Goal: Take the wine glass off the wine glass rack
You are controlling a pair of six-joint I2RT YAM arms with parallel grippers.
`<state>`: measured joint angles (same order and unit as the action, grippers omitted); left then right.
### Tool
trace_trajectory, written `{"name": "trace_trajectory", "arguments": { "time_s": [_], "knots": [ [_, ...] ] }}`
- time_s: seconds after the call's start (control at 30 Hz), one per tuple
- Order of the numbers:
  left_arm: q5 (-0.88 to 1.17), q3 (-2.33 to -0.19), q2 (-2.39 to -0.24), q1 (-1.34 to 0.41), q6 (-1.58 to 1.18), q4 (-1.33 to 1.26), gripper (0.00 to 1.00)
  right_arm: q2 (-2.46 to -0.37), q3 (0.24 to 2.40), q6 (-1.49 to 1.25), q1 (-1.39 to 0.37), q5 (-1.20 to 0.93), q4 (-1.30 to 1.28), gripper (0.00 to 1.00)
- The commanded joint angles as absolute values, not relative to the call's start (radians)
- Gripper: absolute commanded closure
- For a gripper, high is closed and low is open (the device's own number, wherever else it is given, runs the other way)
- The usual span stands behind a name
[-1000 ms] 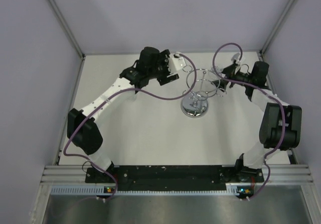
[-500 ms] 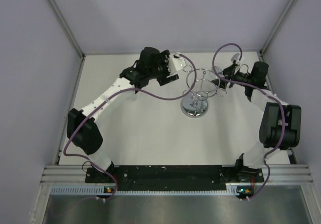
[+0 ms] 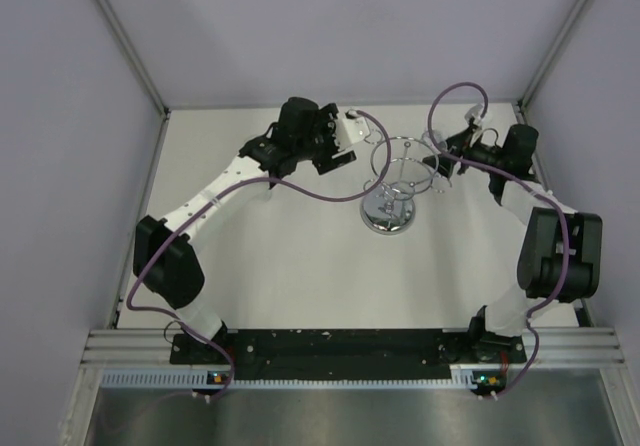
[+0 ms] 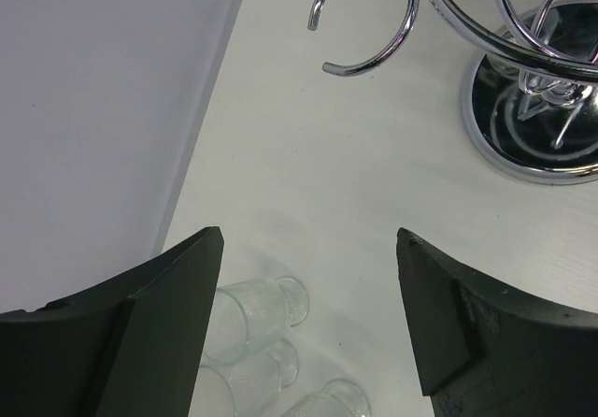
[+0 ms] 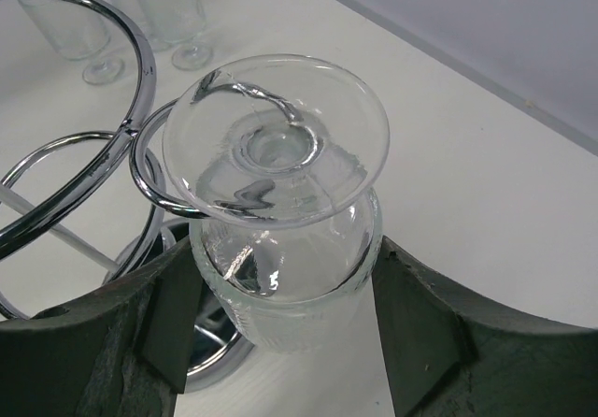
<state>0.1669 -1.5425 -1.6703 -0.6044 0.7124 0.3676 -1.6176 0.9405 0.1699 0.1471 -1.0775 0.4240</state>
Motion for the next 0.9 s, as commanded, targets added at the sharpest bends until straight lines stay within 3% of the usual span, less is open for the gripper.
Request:
{"name": "trace_trajectory", "arguments": {
  "time_s": [0.0,0.5,0.87],
  "knots": [
    [0.176,-1.539,-1.611,-0.603,0.701,0.324,0.20,-1.557,0.954,0.137,0.150,-1.028,0.529,1.00],
    [0.186,-1.552,-1.606,-0.603,0.692,0.314,0.20,-1.563,0.956,0.120,0.187,-0.907,0.545,1.00],
    [0.202,-1.577,-1.588,-0.604,0.693,0.279,0.19,-1.514,1.032,0.055,0.253,-0.700,0.522,1.00]
  ]
}}
